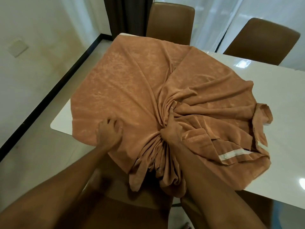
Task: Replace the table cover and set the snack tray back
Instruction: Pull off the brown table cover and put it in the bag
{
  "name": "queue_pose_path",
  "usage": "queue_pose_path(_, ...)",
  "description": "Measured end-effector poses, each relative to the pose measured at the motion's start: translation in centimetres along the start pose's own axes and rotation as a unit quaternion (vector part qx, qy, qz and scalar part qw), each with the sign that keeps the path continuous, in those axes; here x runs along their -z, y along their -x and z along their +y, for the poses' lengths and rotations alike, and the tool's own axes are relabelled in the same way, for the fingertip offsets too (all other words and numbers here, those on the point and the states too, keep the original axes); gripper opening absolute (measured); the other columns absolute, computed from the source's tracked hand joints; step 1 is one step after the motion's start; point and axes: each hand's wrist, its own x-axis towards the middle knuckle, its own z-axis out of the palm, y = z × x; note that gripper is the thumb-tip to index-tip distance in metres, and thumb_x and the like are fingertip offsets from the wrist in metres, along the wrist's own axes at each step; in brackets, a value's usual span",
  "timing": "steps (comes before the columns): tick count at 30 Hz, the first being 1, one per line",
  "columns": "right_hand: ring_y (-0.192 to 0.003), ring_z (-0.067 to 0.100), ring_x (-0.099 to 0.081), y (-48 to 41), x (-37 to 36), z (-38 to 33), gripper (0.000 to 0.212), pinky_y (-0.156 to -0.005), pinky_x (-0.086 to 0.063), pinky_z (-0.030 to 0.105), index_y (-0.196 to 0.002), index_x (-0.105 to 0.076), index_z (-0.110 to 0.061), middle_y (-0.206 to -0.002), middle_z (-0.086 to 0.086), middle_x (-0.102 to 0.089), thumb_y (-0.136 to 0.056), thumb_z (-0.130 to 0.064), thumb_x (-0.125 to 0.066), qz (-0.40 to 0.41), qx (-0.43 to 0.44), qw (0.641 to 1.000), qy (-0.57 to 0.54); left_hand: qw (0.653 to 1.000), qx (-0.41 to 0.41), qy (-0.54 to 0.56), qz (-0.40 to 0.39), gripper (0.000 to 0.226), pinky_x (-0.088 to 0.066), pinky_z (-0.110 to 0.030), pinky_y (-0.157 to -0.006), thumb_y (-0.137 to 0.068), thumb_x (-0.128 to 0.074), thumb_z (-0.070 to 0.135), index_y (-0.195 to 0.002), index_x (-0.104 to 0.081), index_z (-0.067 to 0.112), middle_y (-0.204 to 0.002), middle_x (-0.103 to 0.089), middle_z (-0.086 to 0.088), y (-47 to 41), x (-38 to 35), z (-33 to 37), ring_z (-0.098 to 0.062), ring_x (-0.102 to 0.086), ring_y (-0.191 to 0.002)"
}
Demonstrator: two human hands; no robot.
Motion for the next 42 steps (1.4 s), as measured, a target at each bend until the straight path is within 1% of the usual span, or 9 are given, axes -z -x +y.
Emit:
queue_pose_path(5,-0.126,0.037,-0.056,0.2,0.0,0.7,0.095,-0.108,-0.044,0.042,-0.162,-0.018,-0.026,-0.135,0.015,-0.061,-0.082,-0.009,-0.064,-0.001,-0.008,0.998,-0.067,0.987,0.037,0.151,-0.028,0.029,-0.045,-0.038,-0.086,-0.095,-0.056,0.041,-0.110,-0.065,0.019,-0.113,-0.060,-0.003,2.7,-1.1,6.6,-0.022,-0.056,-0.101)
queue_pose_path(10,-0.132,0.029,-0.054,-0.8,2.4,1.4,0.075,-0.111,-0.042,0.042,-0.152,-0.040,-0.023,-0.144,0.007,-0.058,-0.084,-0.022,-0.070,-0.089,0.069,0.989,-0.095,0.929,0.063,0.331,-0.153,0.040,-0.039,-0.028,-0.091,-0.095,-0.059,0.034,-0.131,-0.058,0.016,-0.123,-0.058,0.003,6.4,-3.2,15.3,-0.018,-0.055,-0.115)
queue_pose_path(17,-0.140,0.028,-0.045,-1.6,4.5,1.4,0.063,-0.114,-0.040,0.046,-0.158,-0.031,-0.018,-0.153,0.004,-0.047,-0.103,-0.038,-0.053,-0.239,0.013,0.956,-0.170,0.941,0.063,0.254,-0.215,0.120,-0.047,-0.047,-0.105,-0.049,-0.074,0.066,-0.151,-0.027,0.025,-0.143,-0.046,-0.003,7.9,-4.8,18.1,-0.025,-0.048,-0.131)
queue_pose_path(23,-0.074,0.024,-0.067,-2.9,7.8,1.1,0.052,-0.068,-0.058,0.044,-0.098,-0.066,-0.016,-0.081,0.005,-0.068,-0.091,-0.068,-0.059,-0.318,0.032,0.946,-0.062,0.978,0.162,0.100,-0.084,0.093,-0.040,-0.046,-0.105,-0.065,-0.080,0.061,-0.138,-0.042,0.015,-0.131,-0.053,-0.008,7.8,-6.3,21.9,-0.031,-0.049,-0.126)
queue_pose_path(28,-0.091,0.027,-0.066,-5.8,10.2,7.0,0.032,-0.085,-0.055,0.050,-0.110,-0.069,-0.015,-0.103,0.008,-0.069,-0.083,-0.031,-0.064,-0.044,0.231,0.971,-0.036,0.990,0.003,0.112,-0.086,0.051,-0.053,-0.040,-0.079,-0.068,-0.083,0.035,-0.107,-0.057,0.018,-0.095,-0.067,-0.005,6.9,-6.7,21.5,-0.028,-0.064,-0.090)
queue_pose_path(32,-0.145,0.036,-0.032,-8.8,12.0,9.1,0.090,-0.118,-0.034,0.050,-0.155,-0.032,-0.031,-0.159,0.010,-0.033,-0.070,-0.034,-0.061,-0.086,0.308,0.929,0.186,0.961,-0.190,0.075,-0.187,0.039,-0.052,-0.037,-0.075,-0.071,-0.065,0.025,-0.109,-0.070,0.021,-0.098,-0.074,-0.007,5.0,-5.3,20.4,-0.034,-0.068,-0.092)
queue_pose_path(36,-0.157,0.032,0.006,-10.0,12.9,9.4,0.110,-0.124,-0.011,0.052,-0.160,0.006,-0.044,-0.171,0.000,0.003,-0.082,-0.017,-0.067,-0.152,0.325,0.876,0.322,0.856,-0.438,-0.128,-0.243,0.023,-0.037,-0.032,-0.061,-0.080,-0.056,0.038,-0.092,-0.069,0.023,-0.089,-0.070,0.002,3.2,-0.7,21.5,-0.023,-0.066,-0.085)
queue_pose_path(39,-0.155,0.032,-0.002,-10.4,13.1,10.6,0.089,-0.120,-0.008,0.063,-0.159,-0.011,-0.048,-0.169,-0.002,-0.008,-0.086,-0.036,-0.062,-0.209,0.282,0.866,0.356,0.779,-0.530,-0.247,-0.227,0.021,-0.029,-0.028,-0.069,-0.085,-0.056,0.024,-0.100,-0.072,0.026,-0.099,-0.069,0.005,1.6,2.2,24.3,-0.019,-0.061,-0.095)
queue_pose_path(42,-0.141,0.032,-0.034,-10.3,13.0,13.2,0.075,-0.113,-0.033,0.056,-0.147,-0.042,-0.042,-0.148,0.003,-0.040,-0.074,-0.049,-0.060,-0.181,0.244,0.909,0.284,0.753,-0.565,-0.275,-0.194,0.020,-0.029,-0.033,-0.075,-0.082,-0.061,0.026,-0.099,-0.071,0.030,-0.108,-0.068,0.008,-1.9,3.5,25.6,-0.022,-0.056,-0.099)
